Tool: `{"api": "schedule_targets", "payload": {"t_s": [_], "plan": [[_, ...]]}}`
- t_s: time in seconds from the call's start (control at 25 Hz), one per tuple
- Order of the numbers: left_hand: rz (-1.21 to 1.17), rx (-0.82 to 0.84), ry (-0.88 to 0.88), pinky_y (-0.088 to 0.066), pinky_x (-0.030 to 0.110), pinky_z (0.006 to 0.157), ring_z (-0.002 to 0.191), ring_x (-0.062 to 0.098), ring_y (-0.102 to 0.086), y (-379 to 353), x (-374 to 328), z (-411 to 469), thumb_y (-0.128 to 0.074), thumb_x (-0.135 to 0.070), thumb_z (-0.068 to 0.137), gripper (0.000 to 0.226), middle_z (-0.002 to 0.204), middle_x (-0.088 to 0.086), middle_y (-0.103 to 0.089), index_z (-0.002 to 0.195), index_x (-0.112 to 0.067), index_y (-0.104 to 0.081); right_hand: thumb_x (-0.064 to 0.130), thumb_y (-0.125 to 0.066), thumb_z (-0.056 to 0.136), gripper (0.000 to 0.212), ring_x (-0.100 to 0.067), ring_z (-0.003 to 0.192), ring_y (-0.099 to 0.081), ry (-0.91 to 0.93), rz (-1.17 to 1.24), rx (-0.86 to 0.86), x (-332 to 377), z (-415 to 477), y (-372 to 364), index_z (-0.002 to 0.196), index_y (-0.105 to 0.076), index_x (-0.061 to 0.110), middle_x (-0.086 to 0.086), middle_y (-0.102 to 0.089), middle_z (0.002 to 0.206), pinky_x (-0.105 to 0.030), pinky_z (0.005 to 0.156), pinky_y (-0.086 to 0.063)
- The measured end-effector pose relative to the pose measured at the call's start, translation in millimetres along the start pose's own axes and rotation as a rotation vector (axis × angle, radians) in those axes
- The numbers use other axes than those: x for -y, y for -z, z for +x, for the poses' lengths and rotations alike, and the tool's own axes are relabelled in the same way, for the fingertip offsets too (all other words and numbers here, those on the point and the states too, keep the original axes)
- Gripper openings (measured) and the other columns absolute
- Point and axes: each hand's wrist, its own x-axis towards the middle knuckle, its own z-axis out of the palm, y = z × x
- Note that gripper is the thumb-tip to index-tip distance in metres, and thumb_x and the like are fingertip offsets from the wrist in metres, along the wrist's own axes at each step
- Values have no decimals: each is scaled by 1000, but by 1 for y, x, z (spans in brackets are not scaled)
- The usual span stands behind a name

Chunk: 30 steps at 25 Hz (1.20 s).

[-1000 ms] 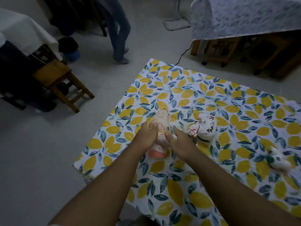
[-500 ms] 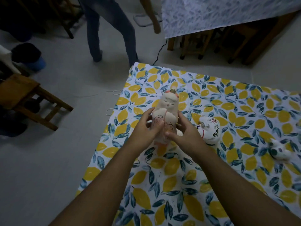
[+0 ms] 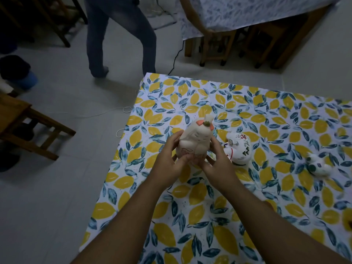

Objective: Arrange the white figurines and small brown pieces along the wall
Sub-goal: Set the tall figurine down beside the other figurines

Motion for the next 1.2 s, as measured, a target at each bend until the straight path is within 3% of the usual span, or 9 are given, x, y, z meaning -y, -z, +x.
{"api": "schedule_targets", "payload": {"t_s": [0.2,0.32,0.4,0.52,0.6,0.64,0.72,0.92,1.2], "plan": [[8,-16,7,-56,38,94,136,5,-45,-6,3,-2,-67,-26,94,67,149,-10,-46,148,-43,-32,21,-76,90,72,11,124,-51,-16,-13,6,-5,2,2,138,-40,60,37,-58,127,-8,87,-48],[14,-4,-4,-55,32,93,136,3,-44,-7,6,-2,-64,-37,94,67,153,-11,-42,149,-48,-28,18,-76,90,70,9,122,-53,-4,-21,1,-7,3,1,141,-41,51,34,-59,126,-9,86,-49],[25,-4,-2,-54,33,96,136,0,-43,-9,7,-3,-62,-41,94,67,154,-13,-39,149,-49,-26,19,-75,90,69,11,120,-54,14,-42,2,-6,3,1,143,-41,46,32,-60,126,-9,83,-50],[59,-25,-9,-49,43,105,139,2,-39,-15,6,-6,-60,-35,97,68,157,-12,-35,153,-44,-22,21,-74,89,72,14,117,-53,52,-111,17,4,0,4,139,-37,57,39,-56,126,-9,81,-50],[176,-105,1,-41,45,112,144,6,-31,-20,1,-10,-59,-35,98,70,161,-11,-30,156,-37,-20,30,-70,90,68,7,125,-51,84,-213,32,8,-3,10,145,-35,50,34,-54,135,-17,91,-50],[270,-171,-3,-37,46,114,147,9,-27,-25,-3,-16,-58,-36,98,70,162,-8,-28,157,-31,-21,36,-67,92,68,-4,134,-46,78,-332,16,7,-7,17,151,-34,40,21,-51,146,-29,101,-48],[451,-294,-35,-30,49,117,151,17,-21,-40,-11,-31,-55,-39,99,68,163,0,-27,157,-21,-24,43,-61,96,66,-19,145,-34,71,-574,-45,4,-20,38,155,-34,28,2,-44,156,-45,114,-36],[676,-431,-65,-16,44,122,153,17,-9,-115,-35,-77,-45,-47,100,67,165,2,-22,157,-19,-23,46,-51,100,58,-22,152,-24,162,-856,-58,-14,-68,123,153,-42,21,-1,-39,161,-47,122,-20],[754,-253,-8,-13,43,123,153,16,-12,-240,-41,-85,-43,-48,102,65,164,2,-25,156,-17,-27,50,-42,103,61,-23,152,-23,-19,-1027,-56,-74,-121,247,155,-36,20,-2,-32,164,-47,121,-21]]}}
